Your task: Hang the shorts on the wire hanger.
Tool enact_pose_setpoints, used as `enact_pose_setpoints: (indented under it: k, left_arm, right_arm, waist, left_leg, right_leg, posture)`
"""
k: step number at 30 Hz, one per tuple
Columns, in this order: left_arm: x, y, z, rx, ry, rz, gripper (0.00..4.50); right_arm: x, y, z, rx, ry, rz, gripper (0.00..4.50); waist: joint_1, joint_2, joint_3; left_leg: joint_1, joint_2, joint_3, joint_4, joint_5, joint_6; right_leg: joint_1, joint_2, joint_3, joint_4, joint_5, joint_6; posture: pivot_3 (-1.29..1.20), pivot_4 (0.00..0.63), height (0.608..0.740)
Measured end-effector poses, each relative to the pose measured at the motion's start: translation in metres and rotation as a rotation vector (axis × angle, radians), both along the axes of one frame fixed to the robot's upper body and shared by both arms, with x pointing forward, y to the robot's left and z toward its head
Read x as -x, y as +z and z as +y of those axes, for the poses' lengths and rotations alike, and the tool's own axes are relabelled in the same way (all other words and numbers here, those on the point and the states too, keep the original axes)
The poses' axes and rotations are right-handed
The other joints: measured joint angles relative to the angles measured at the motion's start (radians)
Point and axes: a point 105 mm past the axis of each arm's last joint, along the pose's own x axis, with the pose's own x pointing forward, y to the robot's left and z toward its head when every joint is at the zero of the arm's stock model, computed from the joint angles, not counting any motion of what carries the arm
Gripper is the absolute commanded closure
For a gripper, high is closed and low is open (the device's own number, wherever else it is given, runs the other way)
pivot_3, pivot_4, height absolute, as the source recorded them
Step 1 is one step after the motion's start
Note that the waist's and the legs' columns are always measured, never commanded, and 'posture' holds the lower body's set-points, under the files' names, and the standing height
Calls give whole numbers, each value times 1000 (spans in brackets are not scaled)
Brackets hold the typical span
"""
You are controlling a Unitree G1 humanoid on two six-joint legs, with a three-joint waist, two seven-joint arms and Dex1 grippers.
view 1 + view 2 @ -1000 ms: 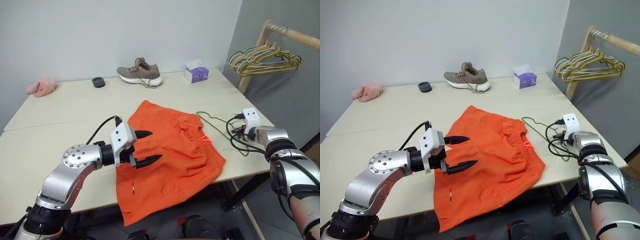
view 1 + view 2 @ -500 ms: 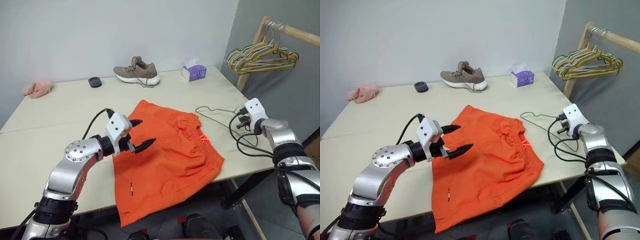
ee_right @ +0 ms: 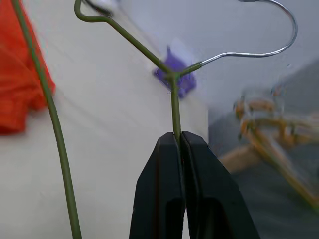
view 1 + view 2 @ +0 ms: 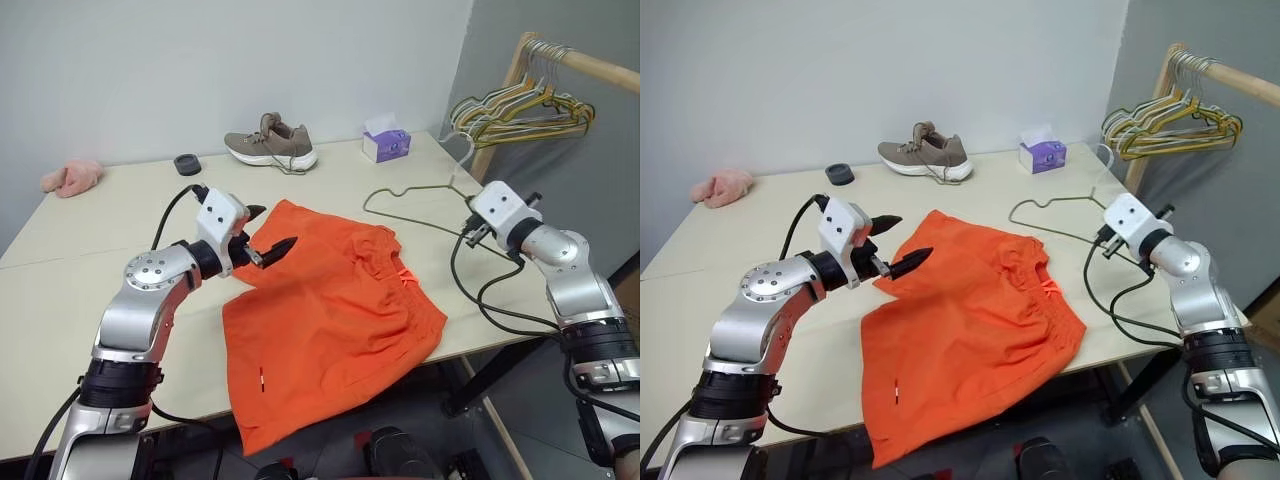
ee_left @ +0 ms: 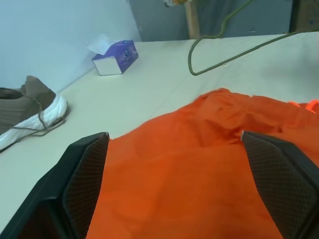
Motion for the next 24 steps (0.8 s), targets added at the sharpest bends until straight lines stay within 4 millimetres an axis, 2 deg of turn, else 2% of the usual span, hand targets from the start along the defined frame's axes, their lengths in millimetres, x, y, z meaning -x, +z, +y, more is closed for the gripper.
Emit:
enact_pose_setpoints:
  k: [6,10,15,21,24]
  left_arm:
    - [4,-1,-5,15,-104,125,0]
    - [16,-10,-11,-18,-231,239,0]
    - [29,-23,-23,-54,-353,325,0]
    - [40,-35,-31,-91,-428,375,0]
    - [38,-37,-30,-112,-419,362,616]
  right_arm:
    - [26,6,56,149,308,-147,4472]
    - [40,6,80,192,461,-198,4472]
    - [47,15,101,204,562,-247,4472]
    - [51,20,114,196,614,-269,4472]
    - [52,20,117,190,626,-267,4500]
  waist:
    - [0,-2,2]
    - [-2,-2,2]
    - [-2,-2,2]
    - [1,-2,2]
    - [2,-2,2]
  left_leg:
    - [-1,0,0,0,0,0]
    - [-1,0,0,0,0,0]
    - [0,1,0,0,0,0]
    - [0,1,-1,0,0,0]
    - [0,1,-1,0,0,0]
  right_leg:
    - [-1,0,-1,0,0,0]
    - [0,0,0,0,0,0]
    - [0,0,0,0,0,0]
    - [0,0,-1,0,0,-1]
    - [0,0,0,0,0,-1]
  posture:
    - [-226,22,740]
    - [-228,22,740]
    - [-229,21,740]
    - [-229,21,740]
    - [-230,23,740]
